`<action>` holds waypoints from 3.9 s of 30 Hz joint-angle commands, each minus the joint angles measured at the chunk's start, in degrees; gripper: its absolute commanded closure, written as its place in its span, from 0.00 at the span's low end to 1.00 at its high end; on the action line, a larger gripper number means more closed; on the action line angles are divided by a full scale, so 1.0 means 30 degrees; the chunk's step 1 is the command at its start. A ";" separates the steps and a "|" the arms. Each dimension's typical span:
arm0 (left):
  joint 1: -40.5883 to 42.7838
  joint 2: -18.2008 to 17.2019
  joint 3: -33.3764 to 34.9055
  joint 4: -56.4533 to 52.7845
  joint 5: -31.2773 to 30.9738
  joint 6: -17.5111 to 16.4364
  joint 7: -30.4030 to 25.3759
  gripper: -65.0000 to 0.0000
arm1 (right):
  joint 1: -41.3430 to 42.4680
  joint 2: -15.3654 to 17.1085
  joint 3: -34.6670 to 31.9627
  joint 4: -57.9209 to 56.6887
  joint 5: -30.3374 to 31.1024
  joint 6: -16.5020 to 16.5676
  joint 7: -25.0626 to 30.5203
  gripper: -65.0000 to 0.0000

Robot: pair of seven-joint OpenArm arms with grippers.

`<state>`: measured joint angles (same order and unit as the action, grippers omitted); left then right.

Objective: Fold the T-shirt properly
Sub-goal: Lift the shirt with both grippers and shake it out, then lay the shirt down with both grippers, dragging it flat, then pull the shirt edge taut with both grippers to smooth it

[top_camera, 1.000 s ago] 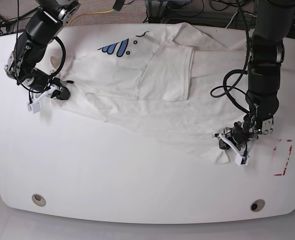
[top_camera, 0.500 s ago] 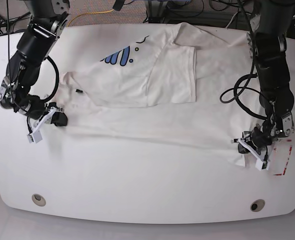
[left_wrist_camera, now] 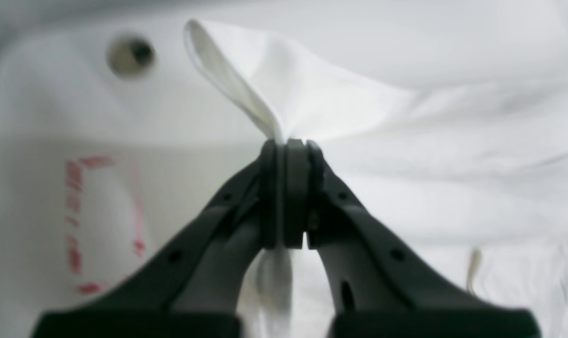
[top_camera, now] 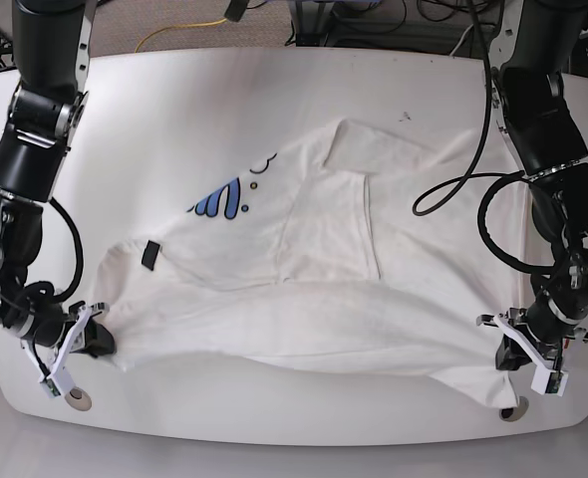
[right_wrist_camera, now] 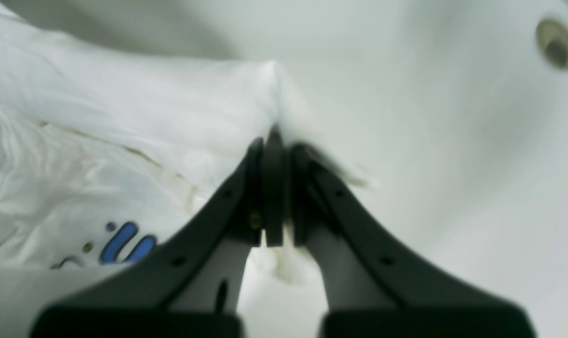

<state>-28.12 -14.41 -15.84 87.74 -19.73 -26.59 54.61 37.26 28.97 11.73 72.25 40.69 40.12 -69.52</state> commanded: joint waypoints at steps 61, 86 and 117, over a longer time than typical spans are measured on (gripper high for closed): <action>0.3937 -0.0074 -0.2033 0.7338 -0.0824 -0.2170 0.2940 1.00 | -0.2059 0.1522 0.3666 0.4357 0.0196 -0.0039 -0.3187 1.00; 0.9681 -0.0162 -0.4407 0.7543 -0.0765 -0.2316 0.2822 1.00 | -0.8711 -0.2551 0.5659 0.4855 -0.1152 -0.0039 -0.2747 0.99; 1.0853 -0.1129 -0.4787 0.6517 -0.0648 -0.3342 0.2793 1.00 | -1.3459 -0.3782 0.6157 0.7229 0.3244 -0.0039 -0.3333 0.29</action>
<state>5.02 -16.84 -29.91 106.43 -21.23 -36.49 63.83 -3.20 16.82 29.89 90.54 49.19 39.88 -80.58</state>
